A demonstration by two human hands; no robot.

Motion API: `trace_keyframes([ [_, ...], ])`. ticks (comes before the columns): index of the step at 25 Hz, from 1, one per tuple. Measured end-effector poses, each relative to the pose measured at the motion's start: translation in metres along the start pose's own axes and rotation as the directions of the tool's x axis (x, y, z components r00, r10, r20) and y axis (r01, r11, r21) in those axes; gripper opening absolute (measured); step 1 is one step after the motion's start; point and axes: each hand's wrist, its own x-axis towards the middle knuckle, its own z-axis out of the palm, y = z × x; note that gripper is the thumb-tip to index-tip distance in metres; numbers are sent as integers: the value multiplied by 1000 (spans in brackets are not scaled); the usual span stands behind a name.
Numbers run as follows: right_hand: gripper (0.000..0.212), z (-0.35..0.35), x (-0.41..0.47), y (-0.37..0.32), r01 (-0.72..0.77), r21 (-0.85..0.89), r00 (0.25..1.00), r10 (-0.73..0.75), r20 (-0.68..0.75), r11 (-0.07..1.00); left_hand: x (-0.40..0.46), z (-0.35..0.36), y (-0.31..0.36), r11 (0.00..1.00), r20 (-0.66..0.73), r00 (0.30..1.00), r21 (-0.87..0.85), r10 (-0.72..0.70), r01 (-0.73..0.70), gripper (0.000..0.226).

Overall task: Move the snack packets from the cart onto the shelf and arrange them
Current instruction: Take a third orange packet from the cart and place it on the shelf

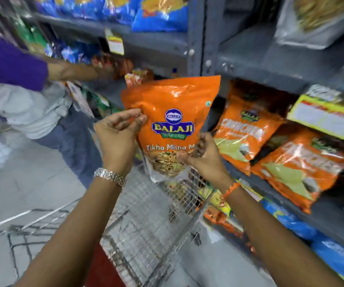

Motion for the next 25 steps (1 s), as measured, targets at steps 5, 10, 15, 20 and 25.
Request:
trace_keyframes([
  [5, 60, -63, -41, -81, 124, -156, 964, -157, -216, 980, 6, 62, 58, 982, 101, 987, -157, 124, -108, 24],
  [10, 56, -115, -84, -137, 179, -251, 888, -266, -374, 951, -2, 118, 112, 925, 211, 956, -360, 205, -119, 22],
  [15, 51, -159, -129, -183, 209, -320, 789, -353, -503, 924, -20, 175, 166, 843, 324, 884, -522, 338, -131, 21],
  [20, 56, -208, -168, -208, 202, -311, 676, -362, -642, 929, -54, 237, 208, 785, 406, 811, -611, 422, -102, 28],
  [25, 69, -270, -200, -227, 169, -360, 534, -392, -749, 917, -94, 305, 250, 792, 493, 767, -610, 412, -33, 21],
])
